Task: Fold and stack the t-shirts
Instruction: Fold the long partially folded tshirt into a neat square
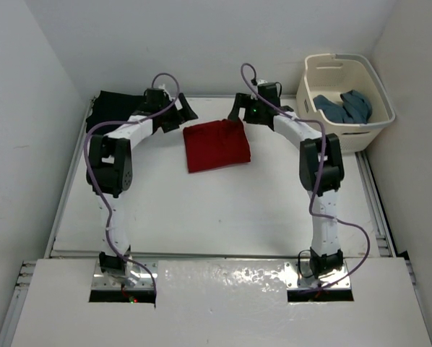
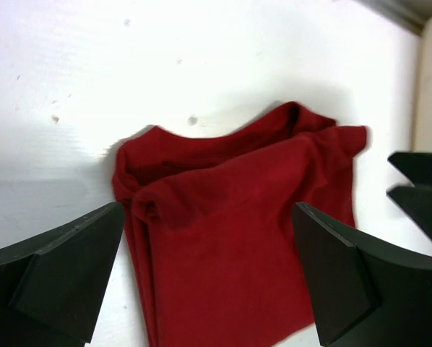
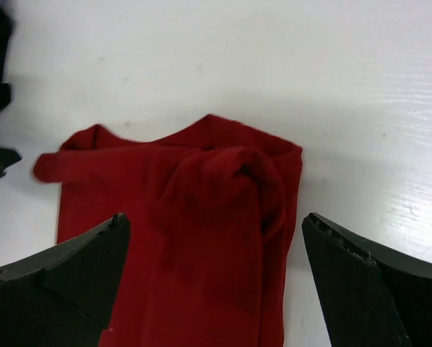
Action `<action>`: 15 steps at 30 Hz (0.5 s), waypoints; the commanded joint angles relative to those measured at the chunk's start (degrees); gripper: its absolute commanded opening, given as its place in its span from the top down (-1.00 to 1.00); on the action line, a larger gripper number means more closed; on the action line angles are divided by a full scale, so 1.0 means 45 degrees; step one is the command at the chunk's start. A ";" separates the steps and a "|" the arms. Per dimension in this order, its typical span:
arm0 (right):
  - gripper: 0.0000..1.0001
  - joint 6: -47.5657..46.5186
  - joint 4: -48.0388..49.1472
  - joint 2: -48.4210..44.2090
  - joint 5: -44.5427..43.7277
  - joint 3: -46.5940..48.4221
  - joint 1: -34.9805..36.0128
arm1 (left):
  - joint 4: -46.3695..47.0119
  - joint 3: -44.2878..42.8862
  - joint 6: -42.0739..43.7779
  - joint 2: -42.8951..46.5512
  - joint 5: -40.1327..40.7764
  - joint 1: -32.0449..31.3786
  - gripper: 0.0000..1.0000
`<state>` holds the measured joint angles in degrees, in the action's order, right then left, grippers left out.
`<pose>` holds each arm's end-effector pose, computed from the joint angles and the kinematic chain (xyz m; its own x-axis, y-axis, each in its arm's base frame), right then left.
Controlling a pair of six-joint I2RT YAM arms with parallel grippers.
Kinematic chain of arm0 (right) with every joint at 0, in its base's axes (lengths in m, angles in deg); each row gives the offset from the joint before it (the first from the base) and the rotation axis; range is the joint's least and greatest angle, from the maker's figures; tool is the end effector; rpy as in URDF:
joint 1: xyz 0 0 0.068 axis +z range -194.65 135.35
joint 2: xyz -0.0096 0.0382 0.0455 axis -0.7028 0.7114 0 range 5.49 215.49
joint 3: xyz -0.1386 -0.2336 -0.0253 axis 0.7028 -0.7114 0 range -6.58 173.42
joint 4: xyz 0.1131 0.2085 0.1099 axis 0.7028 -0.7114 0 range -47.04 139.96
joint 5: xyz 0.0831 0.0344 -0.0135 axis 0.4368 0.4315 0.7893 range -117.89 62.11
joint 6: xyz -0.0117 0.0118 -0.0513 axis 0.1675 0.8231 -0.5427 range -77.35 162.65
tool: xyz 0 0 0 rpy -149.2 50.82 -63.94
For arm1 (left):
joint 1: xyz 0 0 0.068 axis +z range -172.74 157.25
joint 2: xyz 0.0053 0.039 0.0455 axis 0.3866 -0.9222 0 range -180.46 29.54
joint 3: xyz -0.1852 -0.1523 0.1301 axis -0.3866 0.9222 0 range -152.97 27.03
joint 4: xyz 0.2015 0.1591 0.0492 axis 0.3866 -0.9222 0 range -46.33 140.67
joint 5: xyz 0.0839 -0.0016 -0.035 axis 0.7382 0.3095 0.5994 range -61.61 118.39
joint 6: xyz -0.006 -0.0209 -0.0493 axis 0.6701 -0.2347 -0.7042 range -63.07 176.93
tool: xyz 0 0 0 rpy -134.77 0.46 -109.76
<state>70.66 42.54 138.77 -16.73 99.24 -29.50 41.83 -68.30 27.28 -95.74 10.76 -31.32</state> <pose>0.5150 0.1466 0.1837 -0.6796 0.2933 -0.6724 -0.1026 0.8696 0.4830 0.4915 -0.0851 0.1911 -0.7241 -0.3676 -0.5835 0.0199 0.8346 -0.5505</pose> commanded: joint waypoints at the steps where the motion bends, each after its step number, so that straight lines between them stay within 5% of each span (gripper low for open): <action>1: -0.98 -0.0558 0.0538 -0.2443 0.0157 -0.1459 0.0302 | 0.0558 0.0282 0.0338 0.1761 -0.0377 -0.0026 -1.00; 7: -0.98 -0.0308 0.1334 -0.3191 0.1013 -0.2890 0.0987 | 0.0851 0.0970 0.0592 0.2020 -0.0476 -0.0788 -0.99; 15: -0.98 0.0786 0.2119 -0.0443 0.1349 -0.0590 0.0968 | 0.1144 -0.0823 0.0046 -0.0574 -0.1784 -0.0887 -0.99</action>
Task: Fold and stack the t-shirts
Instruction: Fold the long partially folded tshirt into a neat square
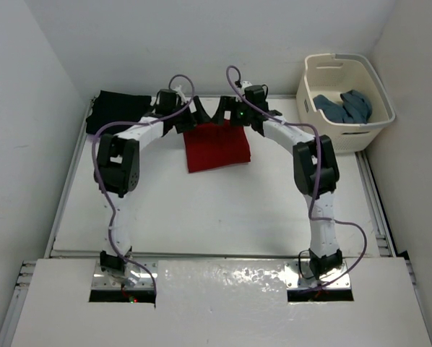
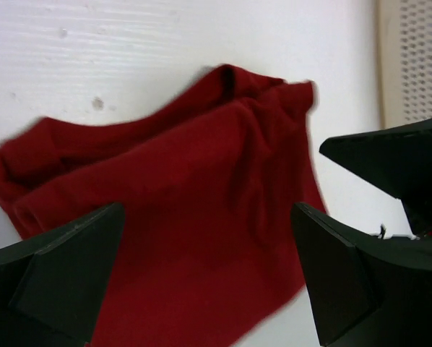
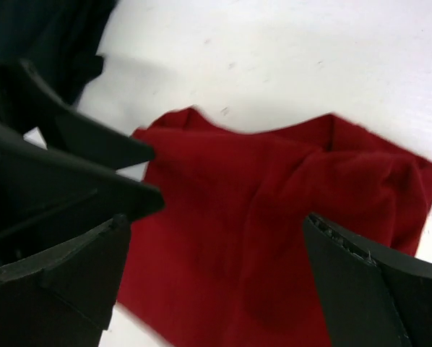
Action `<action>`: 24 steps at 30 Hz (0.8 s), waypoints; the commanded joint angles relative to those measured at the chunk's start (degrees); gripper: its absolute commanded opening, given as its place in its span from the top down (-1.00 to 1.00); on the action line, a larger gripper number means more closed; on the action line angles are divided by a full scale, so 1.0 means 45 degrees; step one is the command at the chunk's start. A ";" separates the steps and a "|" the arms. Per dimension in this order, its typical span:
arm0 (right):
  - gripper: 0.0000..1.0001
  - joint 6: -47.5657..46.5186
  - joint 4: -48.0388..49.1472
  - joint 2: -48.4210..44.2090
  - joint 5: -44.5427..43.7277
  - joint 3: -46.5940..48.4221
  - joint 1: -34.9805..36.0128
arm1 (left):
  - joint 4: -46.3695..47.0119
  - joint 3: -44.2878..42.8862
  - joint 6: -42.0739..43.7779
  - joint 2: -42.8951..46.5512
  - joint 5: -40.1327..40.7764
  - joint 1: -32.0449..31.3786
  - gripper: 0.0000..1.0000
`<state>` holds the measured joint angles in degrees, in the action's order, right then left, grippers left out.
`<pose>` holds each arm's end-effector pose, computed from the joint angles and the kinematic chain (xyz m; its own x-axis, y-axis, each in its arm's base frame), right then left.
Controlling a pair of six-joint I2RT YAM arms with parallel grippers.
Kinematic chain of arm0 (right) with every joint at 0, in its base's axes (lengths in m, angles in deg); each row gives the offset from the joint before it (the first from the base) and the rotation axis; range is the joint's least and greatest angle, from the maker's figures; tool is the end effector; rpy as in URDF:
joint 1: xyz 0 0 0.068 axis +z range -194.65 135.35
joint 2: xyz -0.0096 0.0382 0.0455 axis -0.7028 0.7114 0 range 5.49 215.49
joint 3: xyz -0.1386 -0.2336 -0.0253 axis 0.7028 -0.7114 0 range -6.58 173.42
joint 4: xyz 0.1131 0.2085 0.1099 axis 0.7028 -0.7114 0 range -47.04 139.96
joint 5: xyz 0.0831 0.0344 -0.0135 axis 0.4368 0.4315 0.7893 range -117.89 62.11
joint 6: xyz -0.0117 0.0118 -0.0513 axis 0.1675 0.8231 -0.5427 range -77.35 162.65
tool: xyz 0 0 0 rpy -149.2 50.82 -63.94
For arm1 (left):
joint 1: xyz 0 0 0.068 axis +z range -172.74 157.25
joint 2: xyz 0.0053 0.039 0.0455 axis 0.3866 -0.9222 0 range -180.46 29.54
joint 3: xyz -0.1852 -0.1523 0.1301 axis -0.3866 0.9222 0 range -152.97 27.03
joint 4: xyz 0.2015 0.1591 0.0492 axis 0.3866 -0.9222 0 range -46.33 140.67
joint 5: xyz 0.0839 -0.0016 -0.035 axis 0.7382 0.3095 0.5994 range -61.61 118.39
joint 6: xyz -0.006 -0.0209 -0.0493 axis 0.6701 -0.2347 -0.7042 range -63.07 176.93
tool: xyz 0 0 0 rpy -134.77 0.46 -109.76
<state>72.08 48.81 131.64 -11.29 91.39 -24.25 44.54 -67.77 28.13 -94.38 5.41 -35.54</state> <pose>0.4784 0.1888 0.2109 -0.6786 0.2500 -0.6906 -0.2688 0.7905 0.5503 0.4822 -0.1238 0.2042 -0.7412 -0.2865 -0.6071 0.1800 0.7864 -0.5909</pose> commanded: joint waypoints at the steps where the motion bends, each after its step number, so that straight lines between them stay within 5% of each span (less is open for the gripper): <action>1: -0.98 0.0491 0.0782 0.1476 0.0120 0.1467 -0.0198 | 0.0523 -0.1195 -0.0144 -0.1113 -0.0635 0.0051 -0.99; 8: -0.98 0.1583 0.1582 0.3879 -0.1168 0.3519 -0.0802 | -0.0334 -0.3694 -0.0105 -0.3591 0.0205 0.0266 -0.99; 13: -0.98 0.2346 0.1973 0.5188 -0.1209 0.3893 -0.1409 | -0.0572 -0.3368 -0.0105 -0.3869 0.0576 0.0558 -0.99; 18: -0.98 0.1860 0.1857 0.4956 -0.1014 0.3619 -0.1546 | -0.0649 -0.2917 0.0031 -0.3518 0.0850 0.0754 -0.99; 24: -0.98 0.0689 0.0882 0.3416 -0.0193 0.4301 -0.1546 | -0.1721 -0.5664 0.0617 -0.2953 0.0538 0.0754 -0.99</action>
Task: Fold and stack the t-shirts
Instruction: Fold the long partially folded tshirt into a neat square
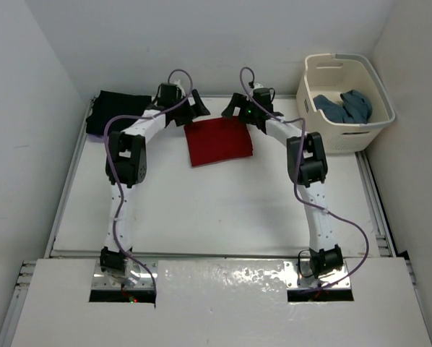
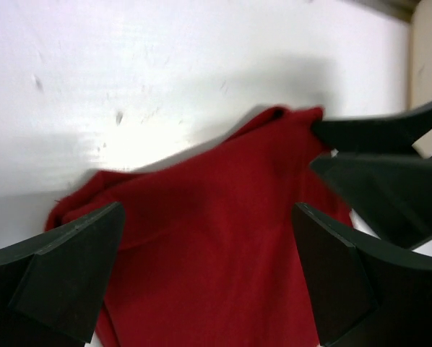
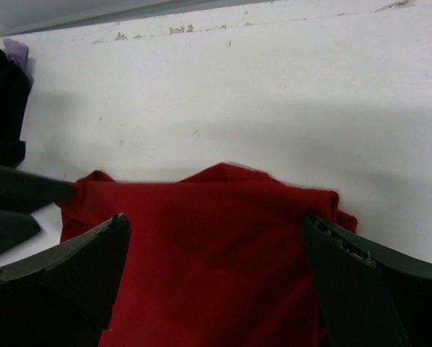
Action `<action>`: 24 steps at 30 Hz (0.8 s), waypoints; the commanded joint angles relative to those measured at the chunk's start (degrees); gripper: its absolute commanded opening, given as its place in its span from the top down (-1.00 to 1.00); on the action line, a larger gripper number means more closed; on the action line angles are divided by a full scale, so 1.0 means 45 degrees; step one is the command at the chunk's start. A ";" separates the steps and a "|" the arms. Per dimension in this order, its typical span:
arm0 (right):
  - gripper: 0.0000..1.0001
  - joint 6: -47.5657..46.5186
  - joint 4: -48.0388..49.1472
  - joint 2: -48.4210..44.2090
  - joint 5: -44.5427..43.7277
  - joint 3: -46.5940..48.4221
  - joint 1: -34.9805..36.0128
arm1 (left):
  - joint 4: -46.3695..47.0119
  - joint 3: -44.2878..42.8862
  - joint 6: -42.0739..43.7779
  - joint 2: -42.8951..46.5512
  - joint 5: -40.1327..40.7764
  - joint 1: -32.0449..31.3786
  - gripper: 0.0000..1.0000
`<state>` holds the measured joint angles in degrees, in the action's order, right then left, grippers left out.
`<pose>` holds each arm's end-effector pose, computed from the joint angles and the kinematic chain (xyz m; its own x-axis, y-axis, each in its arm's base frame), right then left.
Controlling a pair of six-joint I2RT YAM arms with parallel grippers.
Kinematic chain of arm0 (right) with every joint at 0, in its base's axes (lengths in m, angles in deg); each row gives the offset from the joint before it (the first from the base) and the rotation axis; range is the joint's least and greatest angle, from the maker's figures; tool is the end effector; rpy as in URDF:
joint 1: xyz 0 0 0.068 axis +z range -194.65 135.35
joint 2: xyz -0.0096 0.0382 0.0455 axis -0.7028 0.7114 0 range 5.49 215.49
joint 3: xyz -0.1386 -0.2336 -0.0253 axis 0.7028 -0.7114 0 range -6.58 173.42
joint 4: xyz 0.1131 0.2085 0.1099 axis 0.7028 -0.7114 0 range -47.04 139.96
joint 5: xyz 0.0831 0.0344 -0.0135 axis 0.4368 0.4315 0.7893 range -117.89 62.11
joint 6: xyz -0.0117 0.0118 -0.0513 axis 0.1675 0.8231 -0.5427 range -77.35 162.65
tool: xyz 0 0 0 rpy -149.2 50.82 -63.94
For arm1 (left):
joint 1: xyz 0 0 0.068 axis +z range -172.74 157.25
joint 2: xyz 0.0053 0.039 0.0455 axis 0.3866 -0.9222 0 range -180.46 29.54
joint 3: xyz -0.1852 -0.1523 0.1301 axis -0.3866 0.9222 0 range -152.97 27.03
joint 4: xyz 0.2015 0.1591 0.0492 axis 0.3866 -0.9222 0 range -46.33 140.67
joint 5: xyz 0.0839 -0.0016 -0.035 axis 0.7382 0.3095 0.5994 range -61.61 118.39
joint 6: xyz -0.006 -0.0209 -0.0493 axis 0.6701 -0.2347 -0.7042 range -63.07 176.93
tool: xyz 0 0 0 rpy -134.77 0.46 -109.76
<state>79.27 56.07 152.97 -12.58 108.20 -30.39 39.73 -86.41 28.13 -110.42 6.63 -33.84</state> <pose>0.5579 0.1515 0.1251 -0.6263 0.4344 -0.6473 -0.1157 0.7693 0.6283 0.5401 -0.1194 0.1626 -0.7482 -0.3092 -0.5870 0.1221 0.8054 -0.5800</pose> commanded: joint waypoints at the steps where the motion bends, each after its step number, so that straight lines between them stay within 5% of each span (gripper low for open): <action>1: -0.98 -0.1221 -0.1023 -0.2043 0.0036 0.0528 -0.0200 | -0.0771 -0.1740 0.0618 0.0788 0.0304 0.0375 -0.99; 8: -0.98 -0.1770 -0.0578 -0.6221 0.0191 -0.2865 0.0053 | -0.0773 -0.0321 0.0832 0.3677 0.0499 0.0006 -0.99; 14: -0.98 -0.0935 0.1760 -0.8571 0.0932 -0.7686 0.0678 | 0.1078 0.5472 0.0267 0.7131 0.0735 -0.0484 -0.99; 24: -0.98 0.0943 0.5162 -0.6857 0.1441 -1.0192 0.0640 | 0.0870 0.8101 0.0285 0.8134 0.1358 -0.0543 -0.99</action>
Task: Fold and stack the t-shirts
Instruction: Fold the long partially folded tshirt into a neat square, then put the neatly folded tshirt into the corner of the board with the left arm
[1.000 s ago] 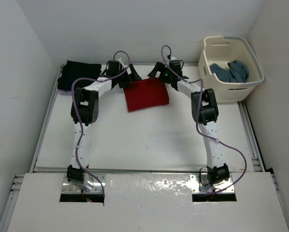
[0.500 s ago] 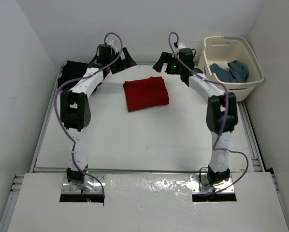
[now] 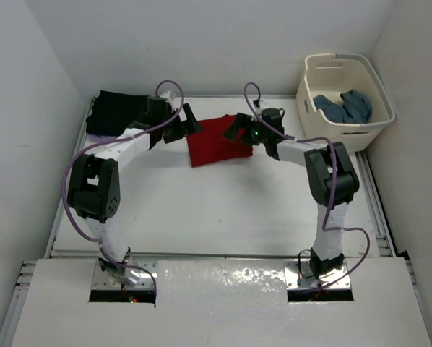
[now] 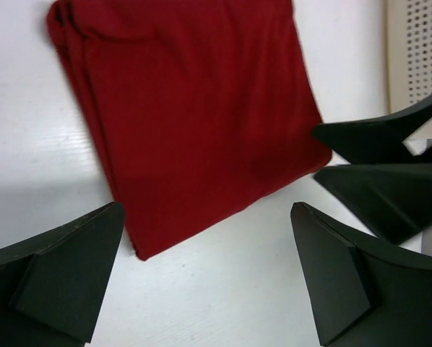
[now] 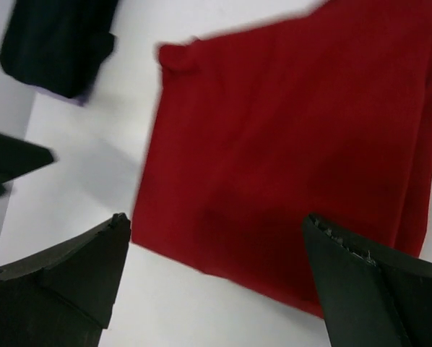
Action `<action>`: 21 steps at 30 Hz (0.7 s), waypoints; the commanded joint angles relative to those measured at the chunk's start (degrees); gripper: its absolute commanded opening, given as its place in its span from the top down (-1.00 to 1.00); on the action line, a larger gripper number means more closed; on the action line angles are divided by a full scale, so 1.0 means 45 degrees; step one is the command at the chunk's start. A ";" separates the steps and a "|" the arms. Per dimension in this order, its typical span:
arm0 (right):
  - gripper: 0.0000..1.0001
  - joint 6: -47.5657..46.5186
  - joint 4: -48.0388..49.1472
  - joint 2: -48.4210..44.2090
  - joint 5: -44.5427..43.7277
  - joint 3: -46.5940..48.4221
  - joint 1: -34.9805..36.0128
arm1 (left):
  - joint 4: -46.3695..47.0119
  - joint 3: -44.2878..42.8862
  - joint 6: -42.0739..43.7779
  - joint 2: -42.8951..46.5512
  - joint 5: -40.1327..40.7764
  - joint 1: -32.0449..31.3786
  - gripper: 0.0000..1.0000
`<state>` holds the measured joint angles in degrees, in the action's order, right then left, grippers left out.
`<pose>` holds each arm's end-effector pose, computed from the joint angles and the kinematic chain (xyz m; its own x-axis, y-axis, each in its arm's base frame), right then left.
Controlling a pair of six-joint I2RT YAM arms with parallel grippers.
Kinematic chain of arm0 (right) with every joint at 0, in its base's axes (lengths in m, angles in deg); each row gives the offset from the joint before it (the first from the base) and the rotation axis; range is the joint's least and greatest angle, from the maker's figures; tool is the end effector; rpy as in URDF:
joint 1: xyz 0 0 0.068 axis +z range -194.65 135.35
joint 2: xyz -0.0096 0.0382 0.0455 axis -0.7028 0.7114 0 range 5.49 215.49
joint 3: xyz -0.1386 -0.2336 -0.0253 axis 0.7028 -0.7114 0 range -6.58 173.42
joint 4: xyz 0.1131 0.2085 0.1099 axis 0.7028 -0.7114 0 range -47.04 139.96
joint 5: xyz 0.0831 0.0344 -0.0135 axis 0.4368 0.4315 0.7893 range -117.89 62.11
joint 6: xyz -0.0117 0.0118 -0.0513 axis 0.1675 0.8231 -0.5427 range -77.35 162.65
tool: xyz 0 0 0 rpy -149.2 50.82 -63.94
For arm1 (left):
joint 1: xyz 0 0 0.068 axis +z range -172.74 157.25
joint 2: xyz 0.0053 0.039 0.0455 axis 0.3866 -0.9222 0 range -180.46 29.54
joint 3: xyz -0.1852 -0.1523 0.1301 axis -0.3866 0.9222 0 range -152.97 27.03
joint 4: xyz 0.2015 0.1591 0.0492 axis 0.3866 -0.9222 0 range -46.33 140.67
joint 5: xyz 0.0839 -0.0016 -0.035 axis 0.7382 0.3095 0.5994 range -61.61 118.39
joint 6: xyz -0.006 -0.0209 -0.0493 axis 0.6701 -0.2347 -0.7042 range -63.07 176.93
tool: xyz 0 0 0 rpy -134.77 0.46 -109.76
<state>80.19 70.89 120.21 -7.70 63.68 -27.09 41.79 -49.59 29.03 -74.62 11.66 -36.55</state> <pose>0.4213 0.1462 0.1817 -0.6581 0.3916 -0.6431 -0.2320 0.7071 0.6679 0.4019 -0.1094 0.2452 -0.7217 -0.2841 -0.6312 0.1310 0.8393 -0.5276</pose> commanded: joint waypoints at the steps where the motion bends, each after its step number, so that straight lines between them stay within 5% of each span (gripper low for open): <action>1: -0.98 0.1088 0.2240 0.0580 0.0339 -0.0823 -0.0094 | 0.0296 0.0033 0.0183 0.0236 0.0416 0.0079 -0.99; 12: -0.98 0.1542 0.3183 0.1325 0.0163 -0.2079 -0.0211 | 0.0003 0.0405 0.0282 0.0217 0.0924 0.0099 -0.99; 21: -0.98 -0.1113 0.0312 -0.2383 0.0164 -0.1548 -0.0211 | -0.0581 -0.0022 0.0263 -0.0269 0.1977 0.0137 -1.00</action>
<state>81.17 74.78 118.05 -6.44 55.17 -28.01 39.86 -47.86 29.71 -74.73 17.58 -36.48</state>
